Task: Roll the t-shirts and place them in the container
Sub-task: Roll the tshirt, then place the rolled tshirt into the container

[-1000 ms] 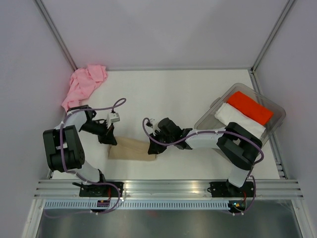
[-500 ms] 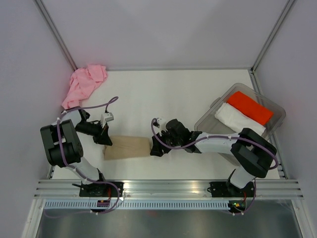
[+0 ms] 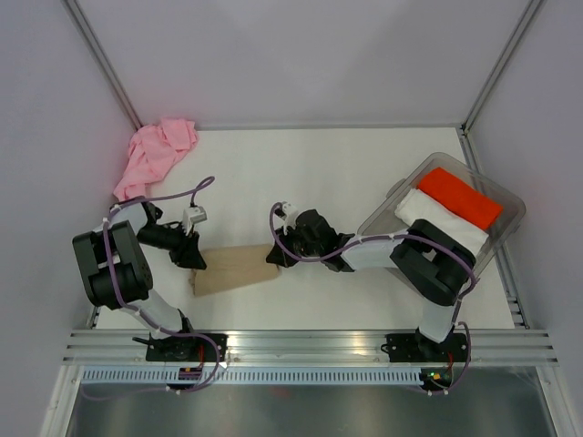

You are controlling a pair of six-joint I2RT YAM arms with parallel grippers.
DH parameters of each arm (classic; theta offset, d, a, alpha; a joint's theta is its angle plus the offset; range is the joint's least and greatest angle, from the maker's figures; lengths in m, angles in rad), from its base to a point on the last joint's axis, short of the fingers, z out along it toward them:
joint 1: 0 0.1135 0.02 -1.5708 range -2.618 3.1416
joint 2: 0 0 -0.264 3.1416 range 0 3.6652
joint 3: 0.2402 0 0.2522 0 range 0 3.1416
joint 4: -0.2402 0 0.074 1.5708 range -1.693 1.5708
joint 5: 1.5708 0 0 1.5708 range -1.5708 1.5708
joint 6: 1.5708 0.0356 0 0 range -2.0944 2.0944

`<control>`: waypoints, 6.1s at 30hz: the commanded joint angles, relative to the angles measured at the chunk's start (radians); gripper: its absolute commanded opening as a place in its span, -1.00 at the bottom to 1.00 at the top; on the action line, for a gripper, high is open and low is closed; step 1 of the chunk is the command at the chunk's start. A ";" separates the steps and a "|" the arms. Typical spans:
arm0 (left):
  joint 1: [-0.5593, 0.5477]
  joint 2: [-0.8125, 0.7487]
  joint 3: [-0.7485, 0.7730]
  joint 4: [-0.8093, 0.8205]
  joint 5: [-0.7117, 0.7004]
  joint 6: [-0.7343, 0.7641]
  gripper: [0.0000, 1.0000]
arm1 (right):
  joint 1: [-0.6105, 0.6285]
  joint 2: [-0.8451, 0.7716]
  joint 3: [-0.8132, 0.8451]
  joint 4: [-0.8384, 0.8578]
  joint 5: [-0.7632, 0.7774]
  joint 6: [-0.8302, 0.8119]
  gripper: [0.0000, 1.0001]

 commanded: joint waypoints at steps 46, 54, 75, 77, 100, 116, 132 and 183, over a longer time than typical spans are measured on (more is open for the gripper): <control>0.026 0.031 -0.088 0.124 -0.201 -0.265 -0.95 | 0.013 0.043 0.301 -0.362 -0.064 0.056 0.33; 0.026 0.022 -0.096 0.137 -0.223 -0.265 -0.94 | 0.008 0.137 0.352 -0.342 -0.059 0.090 -0.28; 0.018 -0.094 0.010 0.154 -0.134 -0.273 -0.32 | -0.067 0.082 0.144 -0.263 0.068 0.271 -0.99; -0.017 -0.102 0.038 0.148 -0.120 -0.303 -0.28 | -0.067 -0.005 0.044 -0.260 0.099 0.306 -0.99; -0.335 -0.193 0.121 0.127 0.006 -0.526 0.11 | 0.022 -0.406 -0.182 -0.394 0.358 0.314 0.12; -0.453 -0.016 0.055 0.257 -0.117 -0.671 -0.55 | -0.050 -0.297 -0.168 -0.307 0.245 0.295 -0.81; -0.453 0.108 0.038 0.280 -0.275 -0.664 -0.95 | -0.105 -0.159 -0.199 -0.213 0.141 0.322 -0.64; -0.453 0.025 0.087 0.250 -0.209 -0.647 -0.77 | 0.240 0.179 0.445 -0.865 0.176 -0.729 0.96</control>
